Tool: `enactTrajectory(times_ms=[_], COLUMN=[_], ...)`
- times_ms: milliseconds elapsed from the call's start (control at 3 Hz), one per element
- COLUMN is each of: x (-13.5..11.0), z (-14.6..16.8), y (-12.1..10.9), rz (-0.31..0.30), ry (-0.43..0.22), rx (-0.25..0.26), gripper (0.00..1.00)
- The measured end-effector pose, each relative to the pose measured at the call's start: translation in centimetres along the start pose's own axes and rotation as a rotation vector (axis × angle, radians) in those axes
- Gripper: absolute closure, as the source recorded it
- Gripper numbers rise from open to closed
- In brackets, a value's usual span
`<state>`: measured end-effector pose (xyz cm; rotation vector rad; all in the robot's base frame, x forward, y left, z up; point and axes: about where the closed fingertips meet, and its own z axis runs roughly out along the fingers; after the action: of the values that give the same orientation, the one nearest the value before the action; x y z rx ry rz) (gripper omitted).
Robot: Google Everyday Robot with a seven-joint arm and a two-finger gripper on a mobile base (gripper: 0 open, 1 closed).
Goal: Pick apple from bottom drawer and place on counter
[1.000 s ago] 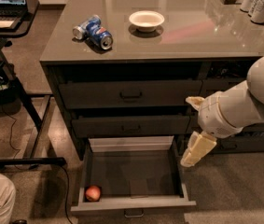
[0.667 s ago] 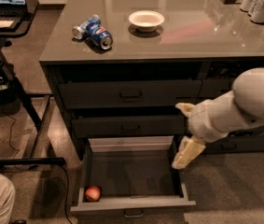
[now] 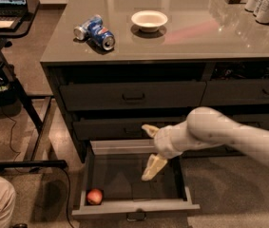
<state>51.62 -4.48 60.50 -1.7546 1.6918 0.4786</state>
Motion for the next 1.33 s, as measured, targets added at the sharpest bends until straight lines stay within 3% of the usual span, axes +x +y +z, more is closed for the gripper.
enactTrajectory(times_ms=[333, 667, 1000, 1333], x=[1.8, 3.7, 3.7, 5.1], z=[9.3, 12.1, 12.2, 15.1], y=[0.6, 2.2, 2.2, 1.9], rz=[-0.023, 0.034, 0.035, 0.035], ry=[-0.069, -0.091, -0.093, -0.098], rx=[-0.008, -0.028, -0.029, -0.055], gripper=[0.00, 0.00, 0.00, 0.00])
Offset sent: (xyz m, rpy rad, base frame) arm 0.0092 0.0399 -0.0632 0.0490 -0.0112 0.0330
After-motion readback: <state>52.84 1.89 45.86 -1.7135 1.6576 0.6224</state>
